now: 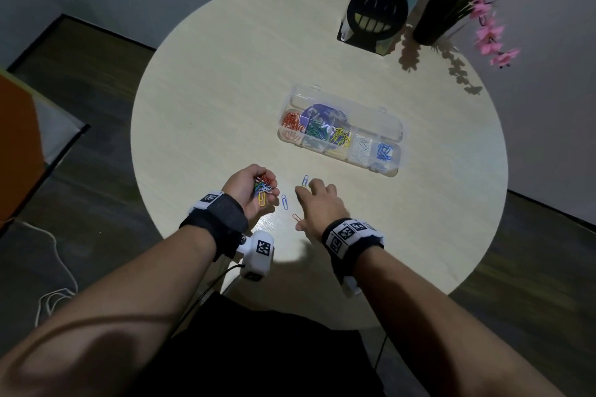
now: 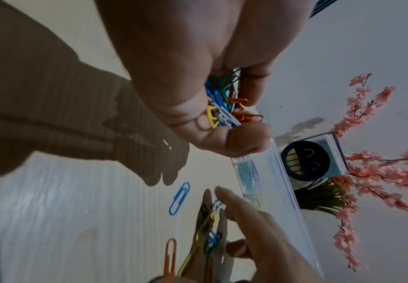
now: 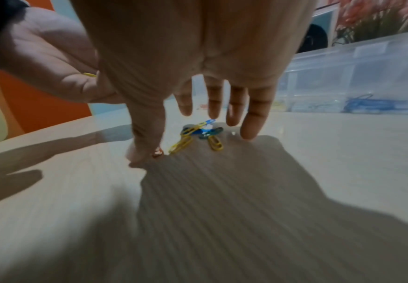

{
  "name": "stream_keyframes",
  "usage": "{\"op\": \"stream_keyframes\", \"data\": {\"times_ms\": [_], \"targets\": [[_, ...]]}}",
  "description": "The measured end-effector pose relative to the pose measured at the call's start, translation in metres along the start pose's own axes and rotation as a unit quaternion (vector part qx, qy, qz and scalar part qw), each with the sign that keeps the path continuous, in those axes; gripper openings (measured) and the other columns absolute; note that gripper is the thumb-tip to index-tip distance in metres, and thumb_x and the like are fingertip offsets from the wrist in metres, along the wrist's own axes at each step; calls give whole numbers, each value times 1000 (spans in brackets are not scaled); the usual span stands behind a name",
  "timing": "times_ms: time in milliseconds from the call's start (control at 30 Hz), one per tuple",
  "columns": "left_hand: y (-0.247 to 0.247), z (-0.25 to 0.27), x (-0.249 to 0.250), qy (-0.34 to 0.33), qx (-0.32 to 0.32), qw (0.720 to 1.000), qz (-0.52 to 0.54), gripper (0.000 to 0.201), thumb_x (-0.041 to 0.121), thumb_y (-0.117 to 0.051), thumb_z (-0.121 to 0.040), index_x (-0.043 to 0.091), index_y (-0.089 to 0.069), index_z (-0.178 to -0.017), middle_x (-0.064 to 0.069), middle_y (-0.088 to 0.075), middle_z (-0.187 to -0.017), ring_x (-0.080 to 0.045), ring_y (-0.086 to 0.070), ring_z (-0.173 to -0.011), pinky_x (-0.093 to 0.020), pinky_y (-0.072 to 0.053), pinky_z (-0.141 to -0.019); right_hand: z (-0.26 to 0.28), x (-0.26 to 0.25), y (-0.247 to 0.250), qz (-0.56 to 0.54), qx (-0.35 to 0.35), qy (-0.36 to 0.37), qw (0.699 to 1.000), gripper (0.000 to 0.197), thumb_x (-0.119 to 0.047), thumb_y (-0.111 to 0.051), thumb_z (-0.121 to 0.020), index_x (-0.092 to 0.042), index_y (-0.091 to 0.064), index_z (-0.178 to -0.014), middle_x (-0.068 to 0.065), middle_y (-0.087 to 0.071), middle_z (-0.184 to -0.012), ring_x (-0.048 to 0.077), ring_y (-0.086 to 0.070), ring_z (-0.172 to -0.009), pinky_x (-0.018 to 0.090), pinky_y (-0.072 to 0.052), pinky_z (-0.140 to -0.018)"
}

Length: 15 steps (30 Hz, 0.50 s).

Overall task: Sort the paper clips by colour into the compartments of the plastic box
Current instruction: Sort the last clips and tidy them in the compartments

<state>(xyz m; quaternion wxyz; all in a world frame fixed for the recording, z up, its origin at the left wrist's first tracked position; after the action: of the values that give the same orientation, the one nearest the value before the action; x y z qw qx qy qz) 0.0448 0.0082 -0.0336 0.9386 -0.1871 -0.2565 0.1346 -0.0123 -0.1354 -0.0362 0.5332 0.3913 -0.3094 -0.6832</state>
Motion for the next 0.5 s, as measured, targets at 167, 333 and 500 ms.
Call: {"op": "stream_keyframes", "data": {"times_ms": [167,333,500], "targets": [[-6,-1,-3,-8,-2,1000,-30,31,16,-37,-93,6,-49,-67,-8,-49,-58,-18,-51,-46,-16,-39,-39,-6,-9,-6,-40,2,-6,999,25,-9,-60,-86,-17,-53,-108,5,-41,-120,29,-39,-112,36,-42,-67],[-2,-1,-4,-14,7,999,-40,29,15,-38,-92,5,-50,-68,-9,-49,-59,-18,-52,-44,-17,-40,-39,-14,-14,-6,-38,14,-20,999,28,1,-48,-85,-16,-58,-105,7,-46,-115,32,-48,-105,36,-43,-70],[0,1,-5,-13,16,998,-58,29,16,-39,-92,5,-51,-68,-9,-49,-58,-19,-50,-42,-16,-41,-41,-23,-20,4,-25,0,-46,999,33,-1,-48,-85,-15,-54,-115,15,-49,-116,36,-53,-104,37,-45,-73]]}}
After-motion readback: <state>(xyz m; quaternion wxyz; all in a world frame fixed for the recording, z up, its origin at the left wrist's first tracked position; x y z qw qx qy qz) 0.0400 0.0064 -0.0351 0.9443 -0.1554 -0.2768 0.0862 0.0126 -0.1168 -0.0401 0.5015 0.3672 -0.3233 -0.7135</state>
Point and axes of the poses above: each hand's wrist, its own z-axis away from the middle knuckle, its own y-axis out of the back of the hand, x = y × z, the point moved 3 cm from there along -z, towards the middle knuckle
